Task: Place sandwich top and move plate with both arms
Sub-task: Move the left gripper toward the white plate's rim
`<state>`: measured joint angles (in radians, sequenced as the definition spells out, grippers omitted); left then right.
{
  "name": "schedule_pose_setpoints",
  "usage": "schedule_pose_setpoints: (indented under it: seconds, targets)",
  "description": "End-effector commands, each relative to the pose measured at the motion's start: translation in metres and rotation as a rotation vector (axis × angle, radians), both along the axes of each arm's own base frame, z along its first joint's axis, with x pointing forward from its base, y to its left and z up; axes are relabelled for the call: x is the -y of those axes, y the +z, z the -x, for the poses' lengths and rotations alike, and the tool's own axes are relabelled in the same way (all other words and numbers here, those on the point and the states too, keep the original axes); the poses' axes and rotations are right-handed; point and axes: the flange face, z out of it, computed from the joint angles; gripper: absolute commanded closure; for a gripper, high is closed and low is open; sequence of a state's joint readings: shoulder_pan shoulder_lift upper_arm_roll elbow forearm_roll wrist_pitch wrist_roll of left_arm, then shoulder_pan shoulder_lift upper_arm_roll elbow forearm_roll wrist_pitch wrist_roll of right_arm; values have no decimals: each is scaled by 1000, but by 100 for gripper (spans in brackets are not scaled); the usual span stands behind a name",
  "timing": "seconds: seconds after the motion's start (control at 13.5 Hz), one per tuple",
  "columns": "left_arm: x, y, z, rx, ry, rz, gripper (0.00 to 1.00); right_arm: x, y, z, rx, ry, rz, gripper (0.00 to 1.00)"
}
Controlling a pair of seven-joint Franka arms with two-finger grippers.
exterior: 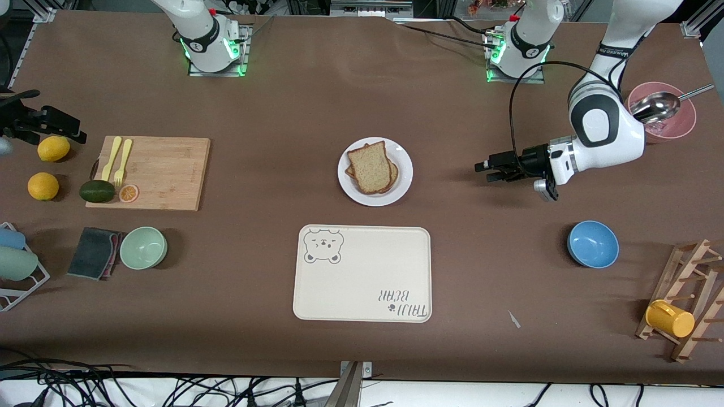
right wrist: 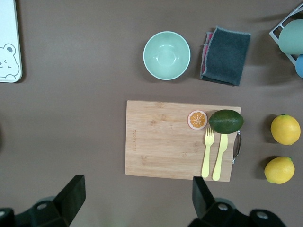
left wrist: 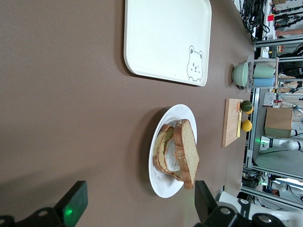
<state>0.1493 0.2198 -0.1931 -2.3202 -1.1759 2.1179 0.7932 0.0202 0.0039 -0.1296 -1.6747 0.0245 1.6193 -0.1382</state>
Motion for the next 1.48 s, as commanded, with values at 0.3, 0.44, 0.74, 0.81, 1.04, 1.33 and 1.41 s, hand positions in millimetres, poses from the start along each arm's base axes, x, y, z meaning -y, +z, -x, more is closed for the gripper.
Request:
schedule_pose_setpoints:
  seconds: [0.3,0.44,0.74,0.81,1.04,1.33,1.41]
  targets:
    - [45,-11,-15,11,-83,63,0,4,6,7,-2,-3,11,0]
    - [46,-23,-12,-11,-82,71,0,5,6,7,-2,-4,10,0]
    - [74,-52,-12,-51,-135,100,6,5,6,7,-2,-4,10,0]
    - [80,-54,-13,-50,-145,109,6,6,6,7,-3,-6,9,0]
    - [88,-82,-2,-18,-209,153,16,6,5,7,-5,-6,9,0]
    - [101,-92,2,-23,-230,166,15,7,5,7,-5,-7,9,0]
    - [107,-93,1,-27,-230,167,15,6,5,7,-6,-6,9,0]
